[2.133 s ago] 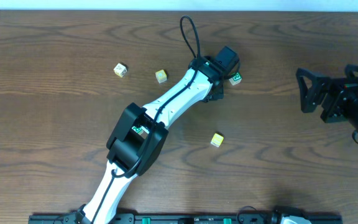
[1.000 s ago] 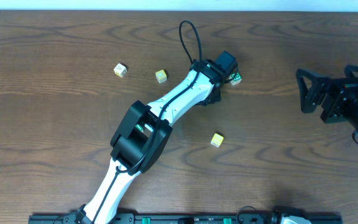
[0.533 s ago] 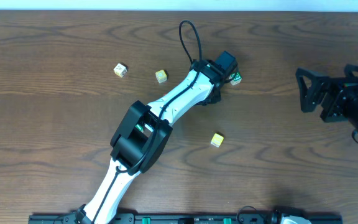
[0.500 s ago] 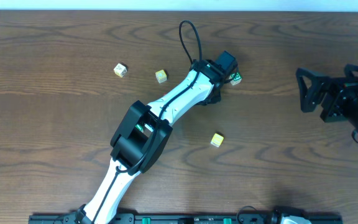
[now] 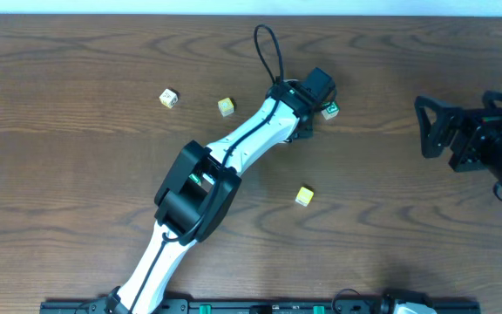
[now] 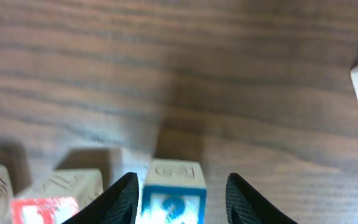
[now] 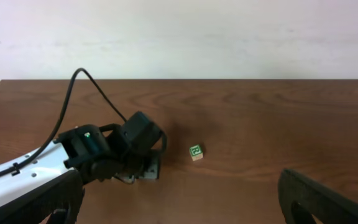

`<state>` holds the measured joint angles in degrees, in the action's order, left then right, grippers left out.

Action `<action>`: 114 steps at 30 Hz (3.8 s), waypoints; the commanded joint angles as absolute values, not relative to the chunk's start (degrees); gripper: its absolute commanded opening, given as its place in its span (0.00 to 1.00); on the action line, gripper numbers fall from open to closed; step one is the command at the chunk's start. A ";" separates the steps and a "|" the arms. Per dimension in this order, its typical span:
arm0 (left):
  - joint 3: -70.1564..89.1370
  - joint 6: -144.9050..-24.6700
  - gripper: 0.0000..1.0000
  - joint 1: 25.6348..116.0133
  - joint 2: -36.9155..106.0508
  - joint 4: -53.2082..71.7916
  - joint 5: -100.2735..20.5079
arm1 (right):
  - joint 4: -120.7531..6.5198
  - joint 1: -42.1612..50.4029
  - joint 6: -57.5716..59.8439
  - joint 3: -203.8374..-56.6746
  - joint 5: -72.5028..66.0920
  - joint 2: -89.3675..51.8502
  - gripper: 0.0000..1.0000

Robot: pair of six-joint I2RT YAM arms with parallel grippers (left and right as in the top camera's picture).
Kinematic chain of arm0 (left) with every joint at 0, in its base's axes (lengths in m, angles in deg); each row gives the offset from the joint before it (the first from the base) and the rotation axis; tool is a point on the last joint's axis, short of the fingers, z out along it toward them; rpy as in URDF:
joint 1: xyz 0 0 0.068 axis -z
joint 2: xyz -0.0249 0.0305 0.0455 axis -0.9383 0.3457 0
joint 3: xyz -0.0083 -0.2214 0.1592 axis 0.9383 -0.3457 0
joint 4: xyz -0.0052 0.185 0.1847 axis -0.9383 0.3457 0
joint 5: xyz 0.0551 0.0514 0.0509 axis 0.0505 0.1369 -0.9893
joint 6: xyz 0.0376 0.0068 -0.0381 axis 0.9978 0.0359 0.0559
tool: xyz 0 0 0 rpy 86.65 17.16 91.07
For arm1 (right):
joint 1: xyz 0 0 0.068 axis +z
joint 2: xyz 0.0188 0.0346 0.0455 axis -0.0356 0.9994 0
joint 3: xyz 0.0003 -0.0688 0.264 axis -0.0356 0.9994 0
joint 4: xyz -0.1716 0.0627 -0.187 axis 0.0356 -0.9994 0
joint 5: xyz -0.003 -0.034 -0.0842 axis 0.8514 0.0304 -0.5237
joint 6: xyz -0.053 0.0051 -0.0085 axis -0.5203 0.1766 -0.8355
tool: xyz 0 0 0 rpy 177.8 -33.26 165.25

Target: Spell out Ai2

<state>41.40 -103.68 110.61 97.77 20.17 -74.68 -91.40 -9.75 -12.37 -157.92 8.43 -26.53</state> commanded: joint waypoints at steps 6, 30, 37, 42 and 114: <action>45.75 -99.33 0.47 106.77 98.18 20.14 -77.59 | -91.77 -9.83 -13.05 -157.92 8.26 -26.07 0.99; 71.91 -87.51 0.06 75.73 82.79 58.57 -65.94 | -83.25 -4.68 -15.63 -147.27 39.34 14.02 0.01; 66.49 -83.22 0.06 77.72 82.79 55.38 -61.46 | -81.91 -1.00 -17.38 -147.27 43.64 22.08 0.01; 66.32 -77.21 0.06 76.58 80.61 57.17 -62.05 | -82.50 -1.24 -19.08 -147.27 43.64 22.93 0.01; 1.23 -102.57 0.06 84.23 79.82 -5.52 -38.44 | -60.91 6.19 -2.93 -138.68 32.43 36.09 0.01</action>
